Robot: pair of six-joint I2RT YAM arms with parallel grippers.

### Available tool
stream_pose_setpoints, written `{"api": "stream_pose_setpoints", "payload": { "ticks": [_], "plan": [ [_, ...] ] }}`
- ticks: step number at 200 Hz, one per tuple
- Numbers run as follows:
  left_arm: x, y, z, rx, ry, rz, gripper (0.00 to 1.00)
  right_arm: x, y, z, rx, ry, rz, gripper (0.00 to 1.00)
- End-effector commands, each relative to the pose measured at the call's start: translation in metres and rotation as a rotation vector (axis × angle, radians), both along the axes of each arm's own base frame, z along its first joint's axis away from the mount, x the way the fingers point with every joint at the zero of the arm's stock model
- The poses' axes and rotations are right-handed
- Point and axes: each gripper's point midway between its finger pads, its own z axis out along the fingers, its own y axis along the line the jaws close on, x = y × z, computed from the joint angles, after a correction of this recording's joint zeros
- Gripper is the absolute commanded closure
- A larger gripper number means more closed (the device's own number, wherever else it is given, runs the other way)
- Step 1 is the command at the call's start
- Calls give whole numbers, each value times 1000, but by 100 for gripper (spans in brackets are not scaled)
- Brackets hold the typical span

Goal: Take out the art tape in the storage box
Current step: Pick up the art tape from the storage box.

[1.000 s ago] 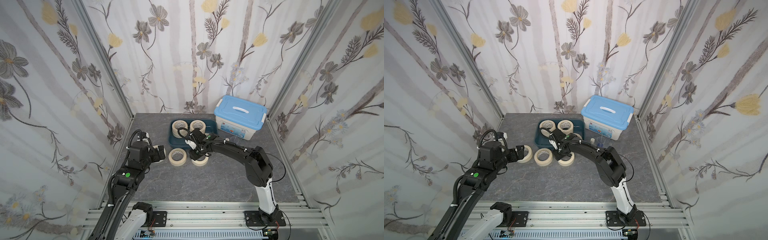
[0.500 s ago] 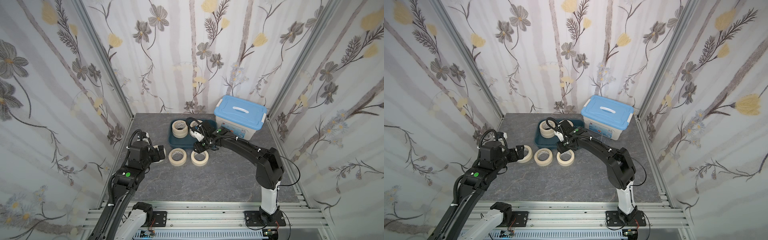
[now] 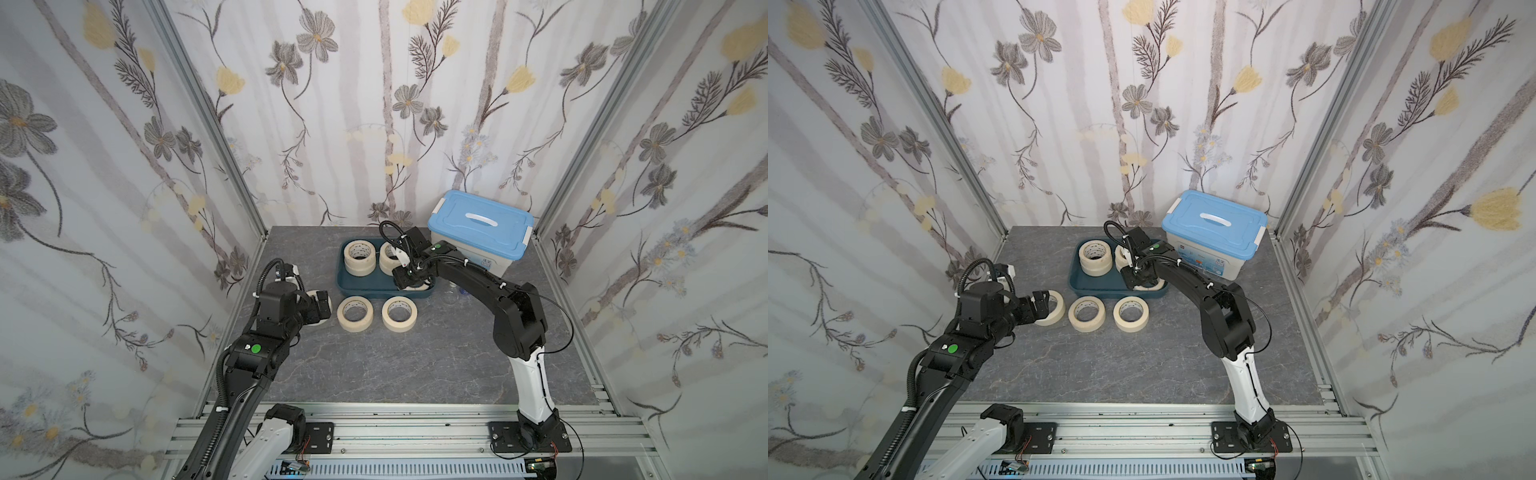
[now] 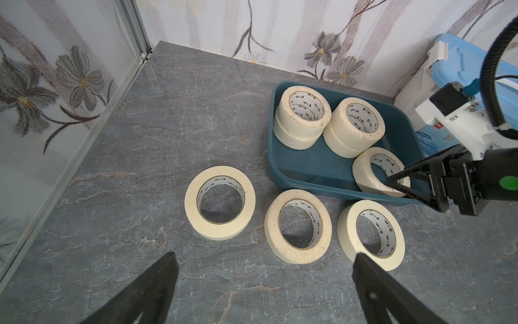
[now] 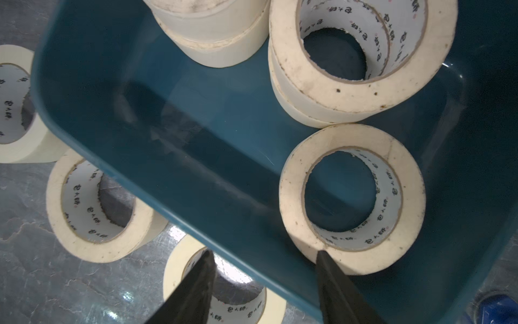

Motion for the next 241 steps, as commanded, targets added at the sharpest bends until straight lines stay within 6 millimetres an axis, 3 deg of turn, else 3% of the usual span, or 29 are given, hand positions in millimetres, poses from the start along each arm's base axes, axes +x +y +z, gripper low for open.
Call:
{"api": "stream_pose_setpoints", "payload": {
  "ticks": [1, 129, 193, 241],
  "plan": [
    [1, -2, 5, -8, -19, -6, 0, 9, -5, -5, -40, -14, -13, 40],
    [0, -2, 7, -13, -23, -8, 0, 33, -5, -48, -123, 3, -31, 41],
    [-1, -1, 7, -13, -26, -6, 0, 31, -7, -69, -152, 38, -31, 52],
    [-1, -2, 6, -13, -22, -8, 0, 30, -9, -68, -158, 41, -31, 63]
  ]
}}
